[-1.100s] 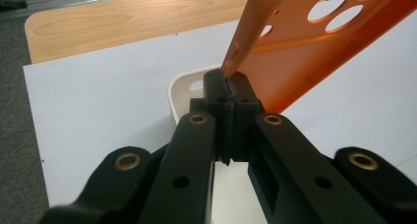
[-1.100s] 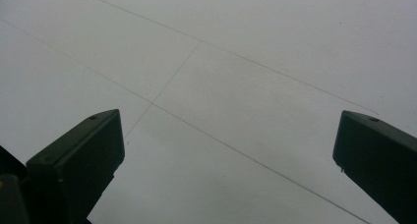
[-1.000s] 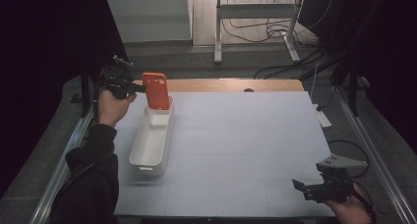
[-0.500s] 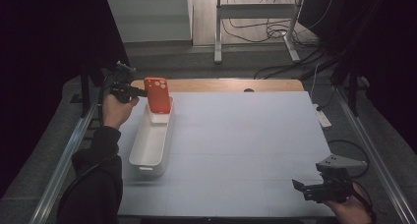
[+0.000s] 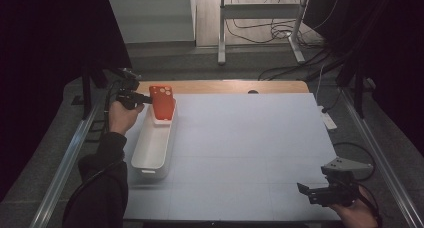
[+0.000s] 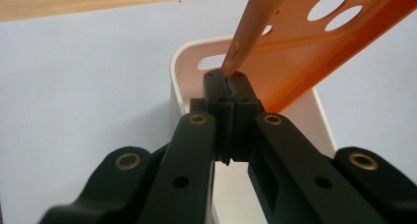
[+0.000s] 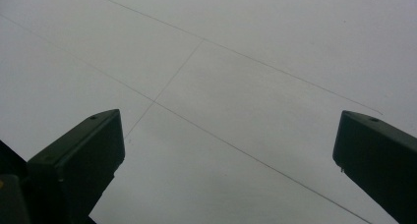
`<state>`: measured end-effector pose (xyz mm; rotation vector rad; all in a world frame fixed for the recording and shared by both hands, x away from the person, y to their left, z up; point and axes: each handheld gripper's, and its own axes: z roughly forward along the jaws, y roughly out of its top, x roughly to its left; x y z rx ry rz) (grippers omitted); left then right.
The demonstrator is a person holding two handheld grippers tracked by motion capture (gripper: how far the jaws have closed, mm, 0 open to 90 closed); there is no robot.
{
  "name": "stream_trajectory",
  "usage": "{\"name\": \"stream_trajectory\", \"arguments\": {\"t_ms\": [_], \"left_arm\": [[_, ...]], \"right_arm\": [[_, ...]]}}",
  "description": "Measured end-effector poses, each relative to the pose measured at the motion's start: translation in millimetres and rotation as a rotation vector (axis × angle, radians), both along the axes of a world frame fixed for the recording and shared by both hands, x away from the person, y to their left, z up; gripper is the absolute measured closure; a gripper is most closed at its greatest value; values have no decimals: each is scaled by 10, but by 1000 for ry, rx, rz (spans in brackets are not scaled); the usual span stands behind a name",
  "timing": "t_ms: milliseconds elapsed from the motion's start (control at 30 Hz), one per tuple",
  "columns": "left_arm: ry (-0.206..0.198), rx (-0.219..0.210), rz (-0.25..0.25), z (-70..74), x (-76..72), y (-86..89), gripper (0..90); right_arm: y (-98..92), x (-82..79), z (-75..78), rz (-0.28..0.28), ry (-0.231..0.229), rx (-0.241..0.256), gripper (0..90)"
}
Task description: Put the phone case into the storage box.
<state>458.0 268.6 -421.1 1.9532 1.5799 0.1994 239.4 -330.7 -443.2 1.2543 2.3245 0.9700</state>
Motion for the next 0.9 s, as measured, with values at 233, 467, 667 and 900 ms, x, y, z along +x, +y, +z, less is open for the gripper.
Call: {"name": "stream_trajectory", "arguments": {"t_ms": [233, 467, 667, 900], "left_arm": [[18, 3, 7, -104, 6, -2, 888], [36, 6, 10, -216, 21, -21, 888], [20, 15, 11, -249, 34, -32, 875], [-20, -1, 11, -226, 31, -39, 761]], "right_arm": [[3, 3, -2, 4, 3, -2, 0], [8, 3, -3, 7, 5, -5, 0], [11, 3, -6, 8, 5, -4, 0], [10, 2, -4, 9, 6, -5, 0]]}}
